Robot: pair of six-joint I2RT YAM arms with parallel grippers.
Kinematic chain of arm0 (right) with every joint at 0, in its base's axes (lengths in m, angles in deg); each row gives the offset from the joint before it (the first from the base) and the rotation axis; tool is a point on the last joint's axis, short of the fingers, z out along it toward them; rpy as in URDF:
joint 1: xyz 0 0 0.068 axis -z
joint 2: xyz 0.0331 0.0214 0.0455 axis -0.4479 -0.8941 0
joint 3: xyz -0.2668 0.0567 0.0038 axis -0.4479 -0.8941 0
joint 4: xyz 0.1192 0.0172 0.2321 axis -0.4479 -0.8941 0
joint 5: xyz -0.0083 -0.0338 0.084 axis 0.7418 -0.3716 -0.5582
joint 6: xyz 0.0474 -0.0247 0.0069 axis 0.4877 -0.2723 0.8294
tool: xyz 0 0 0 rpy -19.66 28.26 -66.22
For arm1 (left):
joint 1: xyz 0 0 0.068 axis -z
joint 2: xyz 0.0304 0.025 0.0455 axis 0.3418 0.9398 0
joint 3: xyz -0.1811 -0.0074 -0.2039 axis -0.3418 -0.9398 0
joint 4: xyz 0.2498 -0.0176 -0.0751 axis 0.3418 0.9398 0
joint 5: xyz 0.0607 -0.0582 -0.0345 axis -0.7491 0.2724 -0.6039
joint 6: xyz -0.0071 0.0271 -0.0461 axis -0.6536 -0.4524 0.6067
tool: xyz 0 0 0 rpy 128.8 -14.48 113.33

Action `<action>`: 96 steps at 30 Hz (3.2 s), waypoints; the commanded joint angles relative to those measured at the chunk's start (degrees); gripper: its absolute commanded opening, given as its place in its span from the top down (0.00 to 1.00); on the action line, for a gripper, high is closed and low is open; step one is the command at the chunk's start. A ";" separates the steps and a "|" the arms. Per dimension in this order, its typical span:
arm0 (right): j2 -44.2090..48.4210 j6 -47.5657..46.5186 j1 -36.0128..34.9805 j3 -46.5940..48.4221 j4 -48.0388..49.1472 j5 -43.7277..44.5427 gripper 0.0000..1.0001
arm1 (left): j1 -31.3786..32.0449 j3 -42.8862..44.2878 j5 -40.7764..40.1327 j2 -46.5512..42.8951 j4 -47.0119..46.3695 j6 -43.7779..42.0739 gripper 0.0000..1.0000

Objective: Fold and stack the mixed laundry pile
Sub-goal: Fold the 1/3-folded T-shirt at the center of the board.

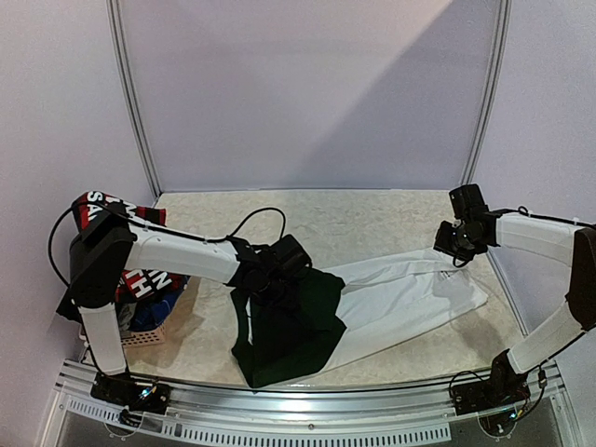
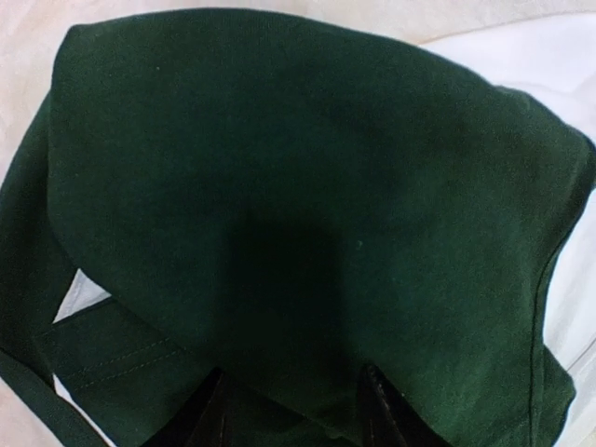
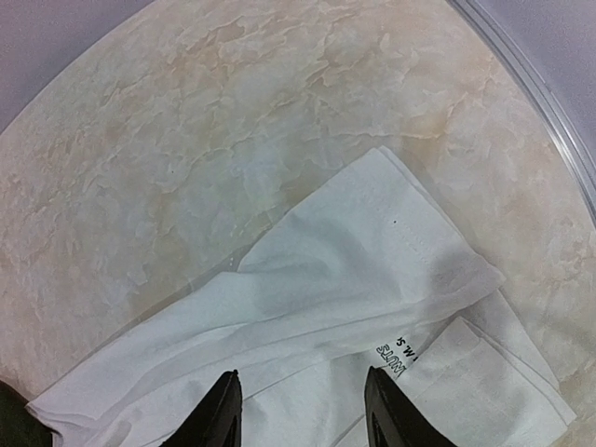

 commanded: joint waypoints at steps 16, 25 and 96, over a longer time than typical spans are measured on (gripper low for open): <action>0.79 -0.81 -1.68 -0.38 -0.33 -0.07 0.56 | -0.14 -5.12 -2.45 -3.76 -7.58 4.28 1.00; 2.59 -1.53 -1.67 1.59 -2.87 2.32 0.55 | 2.70 -5.29 -4.47 -10.41 -2.76 4.44 1.00; -6.17 -7.70 -2.93 2.85 2.25 -11.75 0.57 | -5.74 -7.32 -8.85 -5.41 3.39 0.55 0.32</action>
